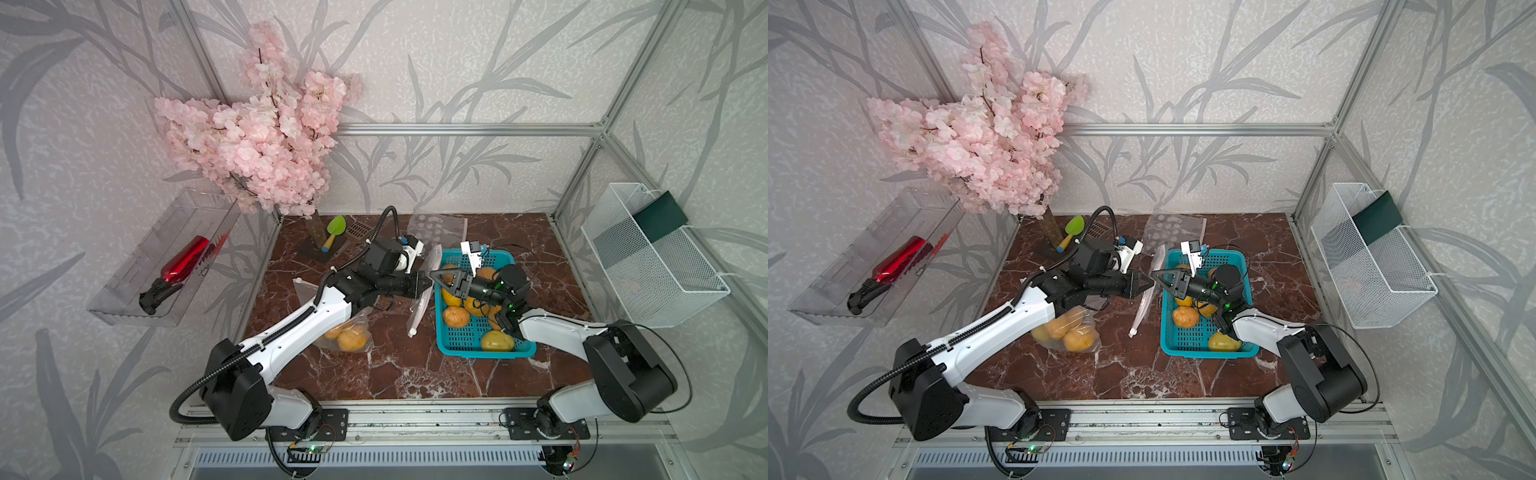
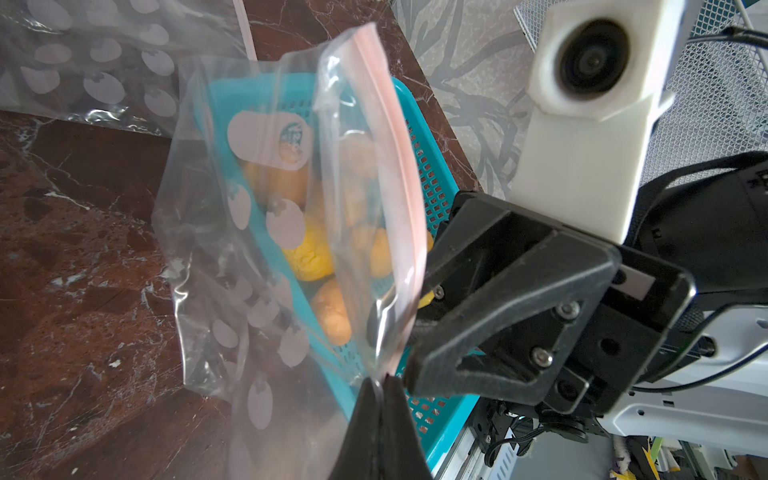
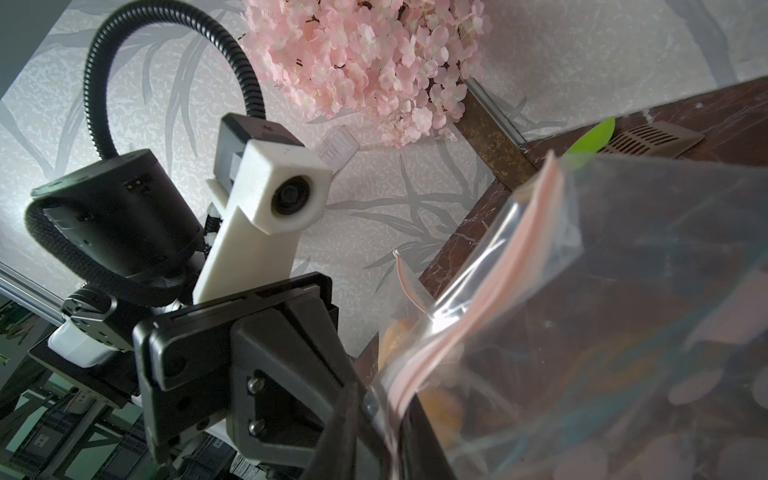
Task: Put the potatoes into a zipper bag and zip it
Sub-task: Open the zipper of the food storage bag.
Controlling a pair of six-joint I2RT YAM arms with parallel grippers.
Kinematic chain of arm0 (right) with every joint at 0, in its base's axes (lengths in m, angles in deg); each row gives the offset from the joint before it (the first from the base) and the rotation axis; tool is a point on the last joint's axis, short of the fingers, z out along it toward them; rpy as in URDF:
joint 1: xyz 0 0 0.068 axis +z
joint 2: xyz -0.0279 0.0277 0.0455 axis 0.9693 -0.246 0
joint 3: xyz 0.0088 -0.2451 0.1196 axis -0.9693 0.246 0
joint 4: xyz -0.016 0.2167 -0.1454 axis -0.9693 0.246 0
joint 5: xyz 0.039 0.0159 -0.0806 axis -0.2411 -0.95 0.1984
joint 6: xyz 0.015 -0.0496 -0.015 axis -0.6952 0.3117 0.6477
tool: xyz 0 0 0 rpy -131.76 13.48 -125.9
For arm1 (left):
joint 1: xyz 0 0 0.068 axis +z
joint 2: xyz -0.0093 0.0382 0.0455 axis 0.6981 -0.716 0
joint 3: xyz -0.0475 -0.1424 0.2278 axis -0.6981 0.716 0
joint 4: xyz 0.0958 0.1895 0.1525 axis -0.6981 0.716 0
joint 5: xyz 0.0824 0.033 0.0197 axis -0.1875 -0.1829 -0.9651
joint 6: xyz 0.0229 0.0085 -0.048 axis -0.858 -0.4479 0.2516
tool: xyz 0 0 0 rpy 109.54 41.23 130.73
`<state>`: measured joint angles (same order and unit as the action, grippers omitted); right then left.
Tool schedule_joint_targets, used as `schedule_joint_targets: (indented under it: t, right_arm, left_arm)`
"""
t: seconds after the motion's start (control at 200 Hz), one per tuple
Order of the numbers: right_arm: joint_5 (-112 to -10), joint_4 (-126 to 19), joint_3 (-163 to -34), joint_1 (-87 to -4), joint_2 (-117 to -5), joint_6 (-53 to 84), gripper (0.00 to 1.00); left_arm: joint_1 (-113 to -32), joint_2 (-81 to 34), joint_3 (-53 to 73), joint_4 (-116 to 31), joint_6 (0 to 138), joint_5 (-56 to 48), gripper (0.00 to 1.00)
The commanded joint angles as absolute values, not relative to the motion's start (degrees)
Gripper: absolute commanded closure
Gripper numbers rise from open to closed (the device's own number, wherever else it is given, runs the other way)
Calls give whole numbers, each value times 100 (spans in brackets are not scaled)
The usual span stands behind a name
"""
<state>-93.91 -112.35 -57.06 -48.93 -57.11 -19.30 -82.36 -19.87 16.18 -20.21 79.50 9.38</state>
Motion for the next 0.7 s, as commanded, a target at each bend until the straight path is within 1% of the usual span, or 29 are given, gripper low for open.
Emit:
schedule_joint_targets:
  t: [0.0, 0.155, 0.325, 0.45, 0.535, 0.63, 0.695]
  right_arm:
    - [-9444, -11405, -5662, -4869, -5641, -1825, 80]
    - [-9494, -11543, -5697, -4870, -5803, -1889, 80]
    - [-9565, -11701, -5710, -4870, -5841, -1967, 89]
    - [-9545, -11710, -5662, -4878, -5832, -1943, 91]
    - [-9562, -11736, -5660, -4878, -5848, -1957, 91]
    - [-9574, -11784, -5655, -4887, -5858, -1965, 84]
    - [-9575, -11819, -5638, -4887, -5865, -1972, 84]
  left_arm:
    - [-8233, -1818, 1594, -2068, 7956, 863, 100]
    - [-8232, -1803, 1603, -2119, 7982, 870, 100]
    - [-8225, -1828, 1551, -2105, 8004, 906, 100]
    - [-8231, -1807, 1568, -2113, 8004, 881, 100]
    - [-8217, -1811, 1568, -2118, 8009, 872, 100]
    - [-8219, -1796, 1564, -2105, 8010, 854, 100]
    - [-8218, -1775, 1577, -2105, 8014, 839, 100]
